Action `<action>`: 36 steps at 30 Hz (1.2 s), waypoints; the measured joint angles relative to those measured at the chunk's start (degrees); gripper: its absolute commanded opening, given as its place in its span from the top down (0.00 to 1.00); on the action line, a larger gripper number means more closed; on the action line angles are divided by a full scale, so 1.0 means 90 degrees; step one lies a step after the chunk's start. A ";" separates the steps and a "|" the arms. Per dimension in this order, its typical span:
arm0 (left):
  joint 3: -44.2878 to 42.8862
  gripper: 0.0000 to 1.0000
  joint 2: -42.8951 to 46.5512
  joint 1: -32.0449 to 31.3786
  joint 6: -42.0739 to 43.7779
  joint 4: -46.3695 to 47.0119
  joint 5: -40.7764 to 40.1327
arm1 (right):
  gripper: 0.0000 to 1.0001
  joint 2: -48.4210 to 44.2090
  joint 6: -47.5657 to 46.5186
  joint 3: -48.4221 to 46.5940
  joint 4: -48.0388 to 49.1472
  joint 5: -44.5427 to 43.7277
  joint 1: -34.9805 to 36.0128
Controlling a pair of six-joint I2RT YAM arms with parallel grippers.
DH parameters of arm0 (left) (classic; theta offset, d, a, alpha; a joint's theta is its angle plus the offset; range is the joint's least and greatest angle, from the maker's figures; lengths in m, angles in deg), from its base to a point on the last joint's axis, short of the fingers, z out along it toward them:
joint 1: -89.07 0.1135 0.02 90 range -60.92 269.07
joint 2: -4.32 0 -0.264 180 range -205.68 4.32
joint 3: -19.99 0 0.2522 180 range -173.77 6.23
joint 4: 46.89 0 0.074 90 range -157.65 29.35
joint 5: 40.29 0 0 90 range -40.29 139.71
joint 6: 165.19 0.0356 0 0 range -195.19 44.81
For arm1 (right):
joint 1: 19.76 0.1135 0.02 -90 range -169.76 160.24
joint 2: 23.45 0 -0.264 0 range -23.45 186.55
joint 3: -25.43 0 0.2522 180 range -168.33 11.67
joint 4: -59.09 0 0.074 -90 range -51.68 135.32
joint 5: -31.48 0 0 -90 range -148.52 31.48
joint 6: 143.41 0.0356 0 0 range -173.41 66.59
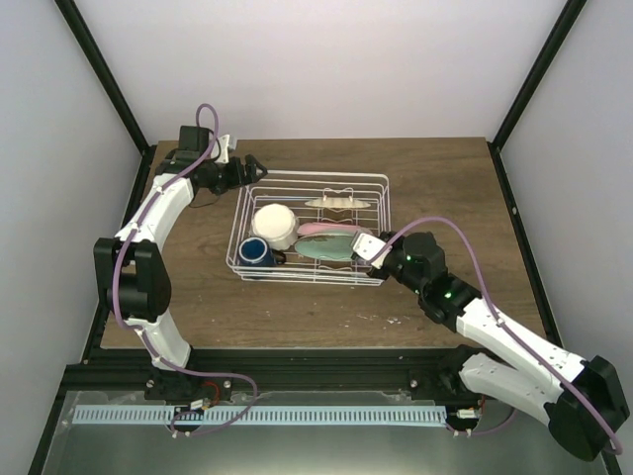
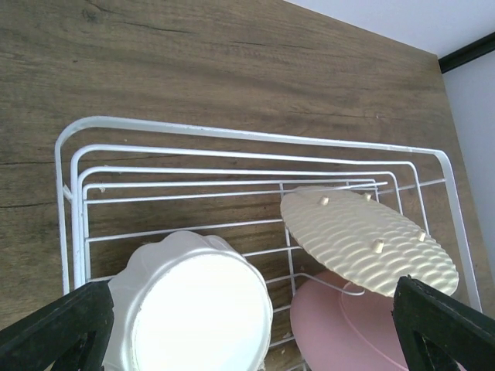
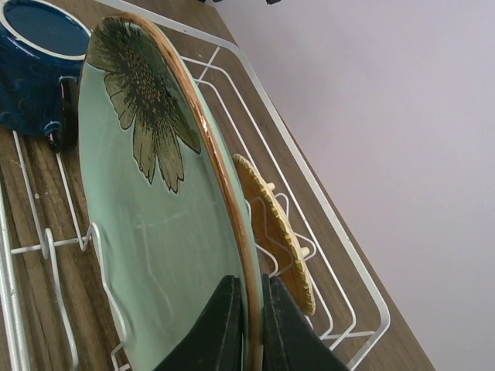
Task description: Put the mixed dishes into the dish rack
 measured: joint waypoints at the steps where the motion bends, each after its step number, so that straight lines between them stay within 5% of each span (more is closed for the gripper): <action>1: 0.0005 0.00 0.0000 0.0000 0.0000 0.0019 -0.0002 | 0.98 0.0024 0.0002 0.0000 0.0015 -0.0044 0.0015; 18: 0.0044 0.00 -0.0012 0.0000 -0.0017 0.0087 -0.0015 | 0.99 0.0019 -0.0114 0.0029 -0.0134 -0.1018 0.0500; 29: 0.0046 0.00 -0.0022 0.0000 -0.0012 0.0085 -0.0019 | 0.99 0.0075 -0.0410 0.0563 0.0075 -0.2543 0.1392; 36: 0.0126 0.00 -0.0022 0.0000 -0.0007 0.0080 -0.0022 | 0.78 0.0148 -0.0170 0.0544 0.0029 -0.2732 0.1486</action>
